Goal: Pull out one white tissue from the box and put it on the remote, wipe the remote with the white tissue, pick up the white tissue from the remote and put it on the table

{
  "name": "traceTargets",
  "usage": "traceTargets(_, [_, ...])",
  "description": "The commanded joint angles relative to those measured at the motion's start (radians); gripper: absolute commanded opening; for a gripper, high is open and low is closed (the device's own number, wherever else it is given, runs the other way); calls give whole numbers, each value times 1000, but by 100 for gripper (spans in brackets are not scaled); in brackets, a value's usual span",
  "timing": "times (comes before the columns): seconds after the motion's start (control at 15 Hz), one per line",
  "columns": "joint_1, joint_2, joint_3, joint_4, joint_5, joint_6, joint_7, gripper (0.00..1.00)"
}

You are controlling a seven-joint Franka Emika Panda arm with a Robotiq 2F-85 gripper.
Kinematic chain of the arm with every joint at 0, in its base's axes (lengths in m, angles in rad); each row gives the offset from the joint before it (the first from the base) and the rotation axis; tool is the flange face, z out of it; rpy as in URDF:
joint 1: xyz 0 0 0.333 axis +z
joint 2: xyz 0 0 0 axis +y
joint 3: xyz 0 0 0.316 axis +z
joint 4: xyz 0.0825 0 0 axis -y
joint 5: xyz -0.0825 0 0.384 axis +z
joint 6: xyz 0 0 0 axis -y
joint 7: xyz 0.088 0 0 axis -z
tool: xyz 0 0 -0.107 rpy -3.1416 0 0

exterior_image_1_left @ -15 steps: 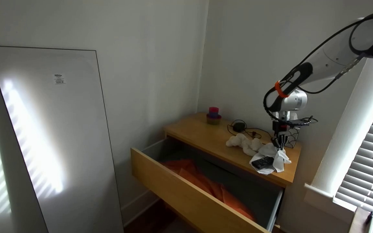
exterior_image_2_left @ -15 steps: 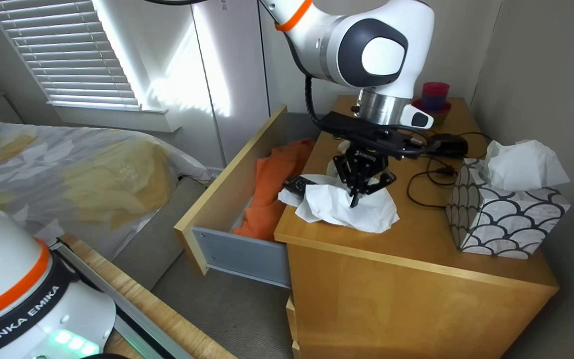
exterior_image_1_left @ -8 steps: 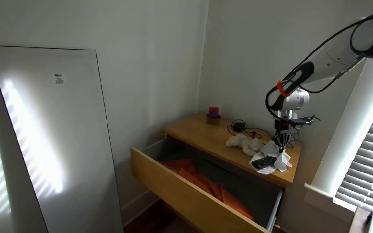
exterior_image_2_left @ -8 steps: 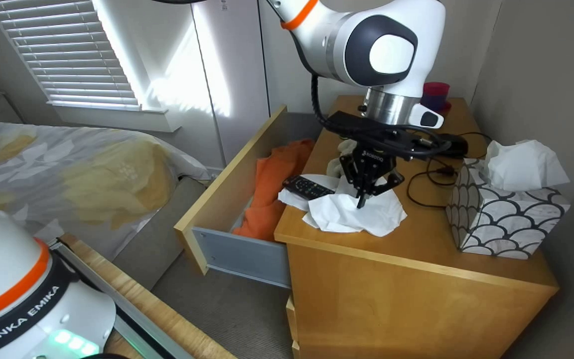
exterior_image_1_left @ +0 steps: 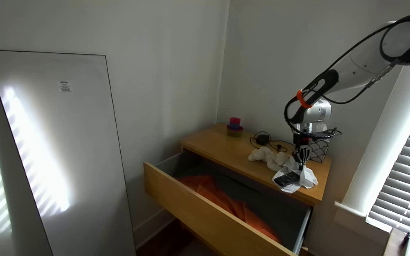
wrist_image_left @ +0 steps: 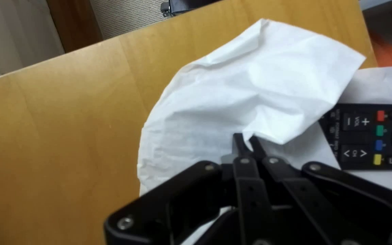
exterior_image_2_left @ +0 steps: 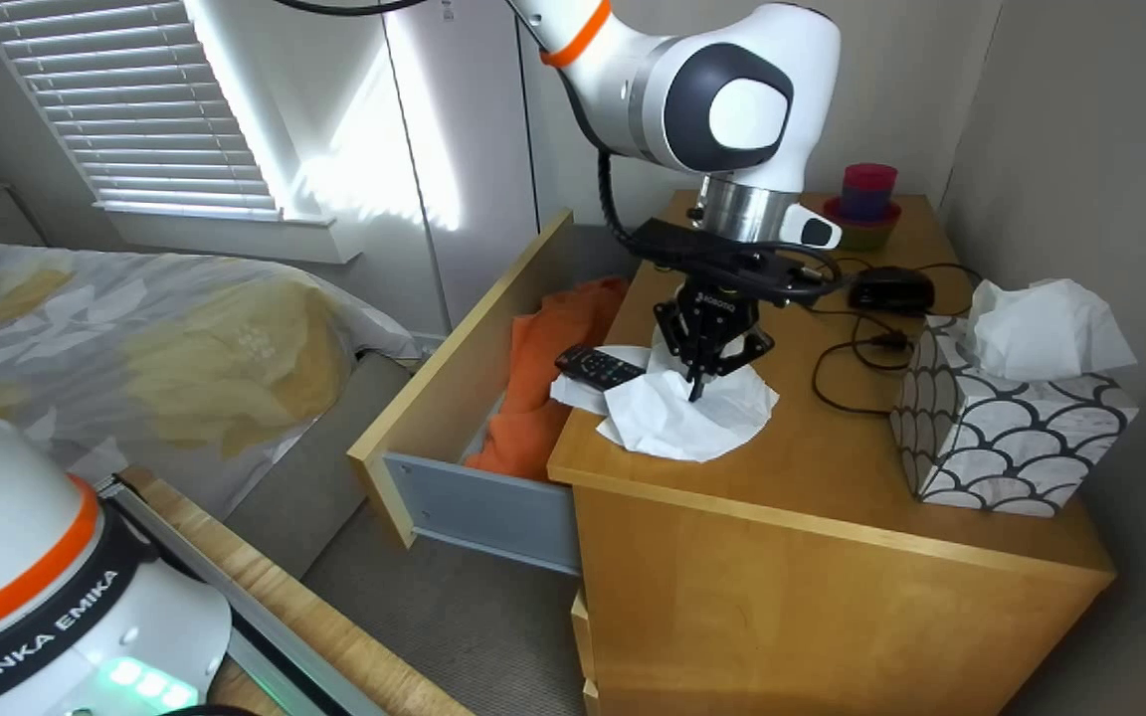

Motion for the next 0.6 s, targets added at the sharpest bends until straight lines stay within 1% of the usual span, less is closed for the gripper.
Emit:
traceTargets(0.0, [17, -10, 13, -26, 0, 5, 18, 0])
traceTargets(0.53, [45, -80, 19, -114, 4, 73, 35, 0])
